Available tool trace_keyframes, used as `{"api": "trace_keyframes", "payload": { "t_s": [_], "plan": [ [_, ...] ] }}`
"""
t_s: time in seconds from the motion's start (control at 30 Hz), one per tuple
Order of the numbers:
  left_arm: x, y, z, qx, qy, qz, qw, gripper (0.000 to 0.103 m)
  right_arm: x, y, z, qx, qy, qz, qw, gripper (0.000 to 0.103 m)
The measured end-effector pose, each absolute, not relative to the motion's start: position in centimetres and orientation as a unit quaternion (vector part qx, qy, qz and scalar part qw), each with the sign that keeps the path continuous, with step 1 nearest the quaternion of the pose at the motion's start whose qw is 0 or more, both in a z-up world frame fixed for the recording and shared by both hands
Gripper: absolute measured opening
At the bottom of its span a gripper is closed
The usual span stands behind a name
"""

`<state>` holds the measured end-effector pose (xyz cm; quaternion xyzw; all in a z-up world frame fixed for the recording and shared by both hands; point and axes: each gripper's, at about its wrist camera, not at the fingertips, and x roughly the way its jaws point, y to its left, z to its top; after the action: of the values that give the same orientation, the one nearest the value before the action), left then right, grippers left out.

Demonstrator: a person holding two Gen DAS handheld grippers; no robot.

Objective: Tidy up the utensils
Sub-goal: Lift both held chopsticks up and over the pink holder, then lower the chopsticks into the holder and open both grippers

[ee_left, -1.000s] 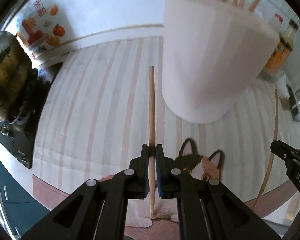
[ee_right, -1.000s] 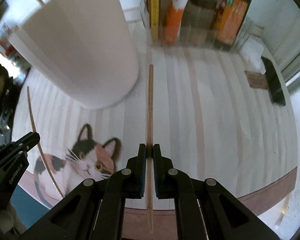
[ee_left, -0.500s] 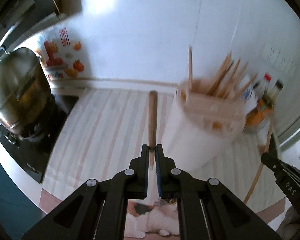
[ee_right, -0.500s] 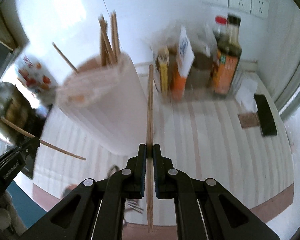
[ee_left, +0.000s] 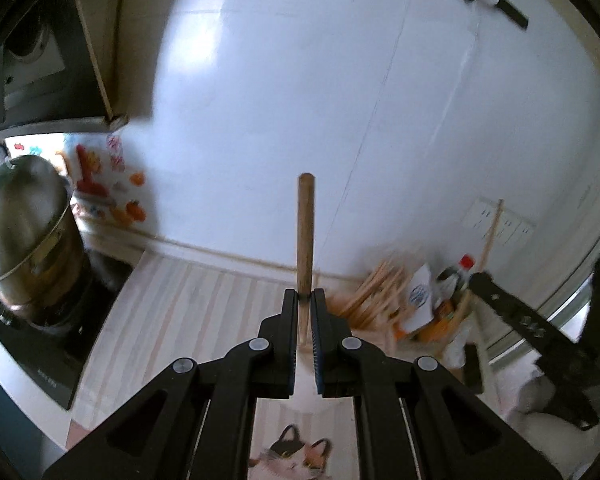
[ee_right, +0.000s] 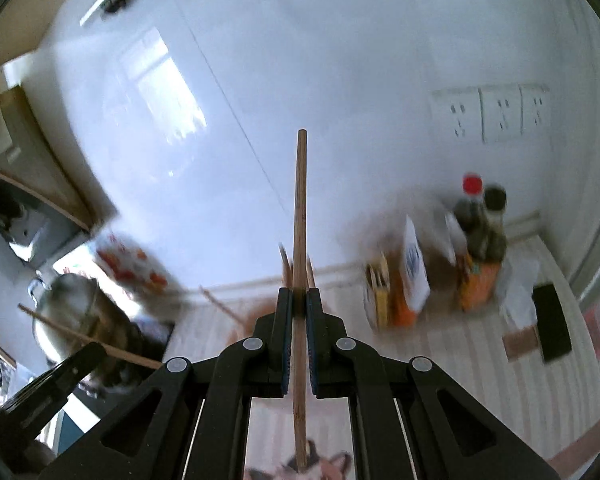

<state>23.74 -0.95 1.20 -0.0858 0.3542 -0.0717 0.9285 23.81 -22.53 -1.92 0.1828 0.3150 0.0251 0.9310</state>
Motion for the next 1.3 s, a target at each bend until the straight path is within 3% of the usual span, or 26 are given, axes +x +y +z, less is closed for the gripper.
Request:
{"api": "trace_keyframes", "payload": {
  "t_s": [0.27,0.63,0.87,1.13,1.3],
  "plan": [
    [28.4,-3.6,1.4,-0.063,0.366,-0.095,0.924,0.004,28.9,-22.0,0.4,0.188,0.276,0.012,0.942,0.007],
    [34.8,-6.2,-4.0,-0.048,0.436,-0.116,0.891,0.004,36.4,-20.9,-4.0,0.197,0.272,-0.010,0.942,0.007],
    [35.1,-5.9,-5.8,-0.056,0.458,-0.116,0.880,0.004,36.8,-20.5,-6.4,0.183,0.276,0.000,0.944,0.007],
    [35.3,-5.3,-6.3,-0.065,0.466,-0.100,0.877,0.004,36.0,-20.6,-6.4,0.186,0.217,-0.004,0.958,0.007],
    [34.6,-5.4,-5.7,-0.047,0.454,-0.076,0.886,0.010,35.7,-20.1,-7.4,0.183,0.205,0.001,0.961,0.007]
  ]
}}
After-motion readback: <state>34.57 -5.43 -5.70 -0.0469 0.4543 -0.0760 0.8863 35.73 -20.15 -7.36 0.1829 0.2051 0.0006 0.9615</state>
